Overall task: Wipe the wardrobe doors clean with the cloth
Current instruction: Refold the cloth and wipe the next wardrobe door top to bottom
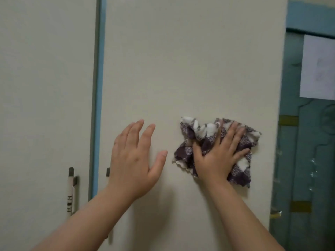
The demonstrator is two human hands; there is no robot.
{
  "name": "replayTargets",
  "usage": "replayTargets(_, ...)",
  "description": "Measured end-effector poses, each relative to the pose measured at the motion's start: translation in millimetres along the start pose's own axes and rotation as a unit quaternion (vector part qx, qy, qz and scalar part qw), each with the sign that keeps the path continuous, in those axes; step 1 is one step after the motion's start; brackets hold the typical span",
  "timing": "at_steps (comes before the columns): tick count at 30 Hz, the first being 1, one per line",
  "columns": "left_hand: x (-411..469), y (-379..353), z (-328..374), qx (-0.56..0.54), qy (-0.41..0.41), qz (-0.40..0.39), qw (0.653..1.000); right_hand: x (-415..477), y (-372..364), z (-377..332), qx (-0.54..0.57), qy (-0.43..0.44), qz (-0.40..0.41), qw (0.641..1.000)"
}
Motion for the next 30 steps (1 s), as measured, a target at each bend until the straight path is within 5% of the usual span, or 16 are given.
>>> replayTargets(6, -2.0, 18.3, -6.4, -0.036, 0.019, 0.008, 0.999, -26.4, -23.6, -79.6, -0.106, 0.161, -0.043, 0.980)
replayTargets(10, -12.1, 25.3, -10.1, -0.044, 0.013, -0.004, 0.999, -50.6, -25.7, -102.0, -0.087, 0.345, -0.021, 0.935)
replayTargets(12, -18.3, 31.2, -13.1, -0.061, 0.018, 0.001, 0.998, -51.7, -15.1, -101.4, -0.045, 0.357, -0.047, 0.932)
replayTargets(16, -33.8, 46.0, -22.5, -0.152, 0.083, 0.019, 0.985, -42.1, 26.7, -84.7, 0.113, 0.171, -0.069, 0.976)
replayTargets(19, -44.7, 46.1, -24.9, -0.301, 0.172, -0.011, 0.938, -35.0, 48.4, -69.7, 0.200, 0.047, -0.067, 0.976)
replayTargets(22, -52.7, 33.6, -15.9, -0.449, 0.255, -0.141, 0.845, -28.0, 56.7, -65.8, 0.317, -0.037, -0.086, 0.944)
replayTargets(25, -59.6, 25.5, 11.0, -0.511, 0.254, -0.289, 0.769, -30.5, 55.5, -68.6, 0.434, -0.135, -0.126, 0.882)
replayTargets(30, -62.7, 15.6, 37.3, -0.615, 0.269, -0.278, 0.687, -48.7, 51.1, -79.9, 0.453, -0.188, -0.149, 0.859)
Point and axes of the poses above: each hand's wrist, its own x-axis towards the middle knuckle, its own y-axis out of the back of the hand, z = x × y, the point moved 4 cm from there along x, towards the middle knuckle, and after that the axes turned 13 degrees about -z, right-handed, at the moved point
